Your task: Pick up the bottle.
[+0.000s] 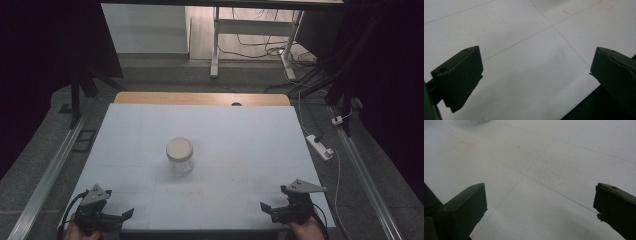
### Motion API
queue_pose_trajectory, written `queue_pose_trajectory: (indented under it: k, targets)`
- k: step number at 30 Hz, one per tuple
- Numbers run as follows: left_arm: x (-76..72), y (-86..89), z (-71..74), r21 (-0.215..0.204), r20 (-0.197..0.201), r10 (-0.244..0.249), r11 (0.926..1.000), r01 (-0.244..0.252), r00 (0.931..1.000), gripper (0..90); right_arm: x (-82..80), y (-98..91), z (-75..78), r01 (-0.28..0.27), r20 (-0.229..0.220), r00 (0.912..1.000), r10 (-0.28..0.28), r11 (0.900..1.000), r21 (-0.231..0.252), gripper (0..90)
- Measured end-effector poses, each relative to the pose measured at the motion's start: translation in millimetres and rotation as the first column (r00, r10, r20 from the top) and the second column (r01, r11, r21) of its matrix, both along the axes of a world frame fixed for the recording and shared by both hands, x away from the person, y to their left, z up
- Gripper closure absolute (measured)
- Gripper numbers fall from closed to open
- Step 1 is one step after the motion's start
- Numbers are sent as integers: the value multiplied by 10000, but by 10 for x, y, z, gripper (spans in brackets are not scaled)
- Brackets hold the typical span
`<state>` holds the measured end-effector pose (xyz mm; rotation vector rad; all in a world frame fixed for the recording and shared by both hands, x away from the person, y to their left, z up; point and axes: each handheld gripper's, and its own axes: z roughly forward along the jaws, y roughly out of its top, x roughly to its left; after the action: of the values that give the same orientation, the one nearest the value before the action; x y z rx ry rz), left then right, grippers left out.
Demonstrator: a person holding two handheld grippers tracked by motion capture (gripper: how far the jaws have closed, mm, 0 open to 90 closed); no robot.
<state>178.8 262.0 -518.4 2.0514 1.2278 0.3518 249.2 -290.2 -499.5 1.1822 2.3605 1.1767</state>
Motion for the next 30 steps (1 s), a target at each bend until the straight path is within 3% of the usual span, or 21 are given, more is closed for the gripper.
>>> queue_pose_trajectory:
  k: [6, 16, 20, 23, 30]
  targets:
    - [19, 3, 25, -173, 140, -93, 9998, 96, 9999, 0, 3, 0, -1, -6, -17, 10000, 6, 10000, -1, 0]
    - [99, -28, 64, -327, 395, -648, 9973, 661, 9971, 0, 7, 10, -4, -58, -67, 10000, 58, 9999, -91, 0]
    - [166, -51, 55, -489, 364, -1069, 9929, 1086, 9936, 0, 6, 13, -5, -77, -60, 10000, 76, 9999, -125, 0]
    - [255, -50, 47, -926, 256, -1369, 9860, 1387, 9903, 0, 9, 13, -7, -91, -86, 9999, 90, 9999, -128, 0]
    - [386, -98, 80, -1193, 536, -1489, 9808, 1544, 9874, 0, 3, 21, -6, -160, -77, 9998, 158, 9997, -189, 0]
